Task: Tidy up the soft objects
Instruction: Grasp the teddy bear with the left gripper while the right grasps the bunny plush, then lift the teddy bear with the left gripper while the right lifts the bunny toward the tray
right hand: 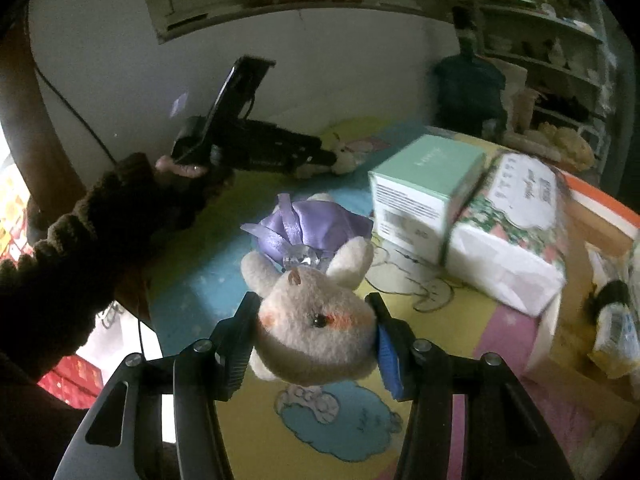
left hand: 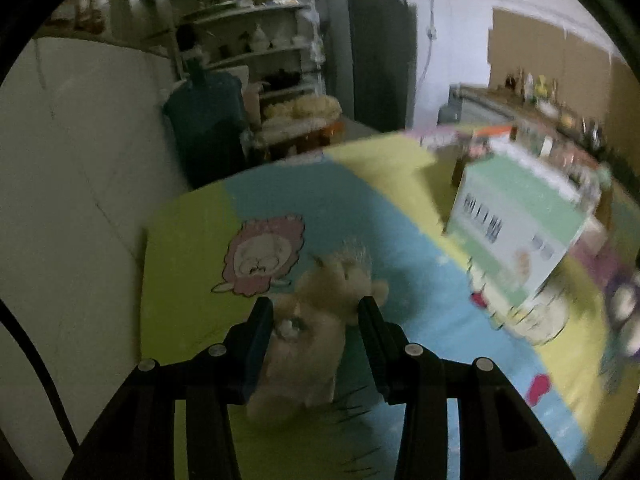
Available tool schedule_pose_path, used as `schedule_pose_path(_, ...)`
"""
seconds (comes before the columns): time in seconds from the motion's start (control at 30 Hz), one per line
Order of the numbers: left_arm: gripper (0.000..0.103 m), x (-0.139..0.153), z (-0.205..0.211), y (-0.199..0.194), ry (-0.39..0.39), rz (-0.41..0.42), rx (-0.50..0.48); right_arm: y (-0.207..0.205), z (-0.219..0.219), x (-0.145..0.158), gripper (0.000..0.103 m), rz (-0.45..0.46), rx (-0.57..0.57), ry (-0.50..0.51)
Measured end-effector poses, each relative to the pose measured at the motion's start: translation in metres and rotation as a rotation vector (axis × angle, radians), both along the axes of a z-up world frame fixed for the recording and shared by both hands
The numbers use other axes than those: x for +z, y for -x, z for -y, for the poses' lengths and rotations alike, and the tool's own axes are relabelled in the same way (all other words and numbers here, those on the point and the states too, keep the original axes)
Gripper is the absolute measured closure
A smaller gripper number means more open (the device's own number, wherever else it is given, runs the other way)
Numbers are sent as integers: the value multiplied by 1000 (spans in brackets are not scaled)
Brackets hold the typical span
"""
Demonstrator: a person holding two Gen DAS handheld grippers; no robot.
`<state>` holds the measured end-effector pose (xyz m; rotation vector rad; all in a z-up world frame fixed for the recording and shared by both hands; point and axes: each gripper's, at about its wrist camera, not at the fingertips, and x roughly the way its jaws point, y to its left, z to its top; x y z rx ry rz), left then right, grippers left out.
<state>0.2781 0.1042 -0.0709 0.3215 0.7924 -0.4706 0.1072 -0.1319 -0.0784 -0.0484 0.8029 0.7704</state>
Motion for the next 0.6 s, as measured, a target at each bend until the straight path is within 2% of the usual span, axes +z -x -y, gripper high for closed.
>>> schedule_pose_path(0.1,58,-9,6,1,-59,10,-20,0,8,-2,48,-10,-12,-18)
schedule_pose_path(0.2,57,-18,8,0,-131,34,12,2,14,0,48,-14,-19,-34)
schedule_pose_path(0.27,64,-18,5,-1,-100,30,38,3,17,-2,48,-14,-25,-39)
schedule_pose_path(0.3,74,-17,3,-2,-98,33,62,2,19,-3,48,-15,-29,-43)
schedule_pose_path(0.4,75,-14,-6,-2,-43,21,90,1,24,-6,48,-19,-42,-54)
schedule_pose_path(0.6,75,-6,-7,7,6,43,137,3,25,-7,48,-23,-52,-70)
